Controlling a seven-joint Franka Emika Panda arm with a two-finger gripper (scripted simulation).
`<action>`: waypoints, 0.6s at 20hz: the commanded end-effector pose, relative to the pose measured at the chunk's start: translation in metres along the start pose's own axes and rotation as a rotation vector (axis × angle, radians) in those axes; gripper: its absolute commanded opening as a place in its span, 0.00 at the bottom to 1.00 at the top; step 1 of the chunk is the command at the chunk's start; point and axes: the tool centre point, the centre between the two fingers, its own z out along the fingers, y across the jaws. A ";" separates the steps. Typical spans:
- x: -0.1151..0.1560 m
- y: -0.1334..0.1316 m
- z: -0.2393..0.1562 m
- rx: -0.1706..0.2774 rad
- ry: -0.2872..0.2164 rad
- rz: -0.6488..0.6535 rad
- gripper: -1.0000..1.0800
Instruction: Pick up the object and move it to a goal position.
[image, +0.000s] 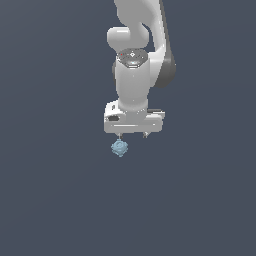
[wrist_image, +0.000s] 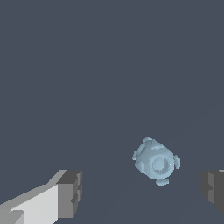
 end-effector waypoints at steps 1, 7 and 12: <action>0.000 0.000 0.000 0.000 0.000 0.000 0.96; 0.009 0.001 -0.012 -0.012 0.031 -0.003 0.96; 0.014 0.001 -0.021 -0.018 0.049 -0.015 0.96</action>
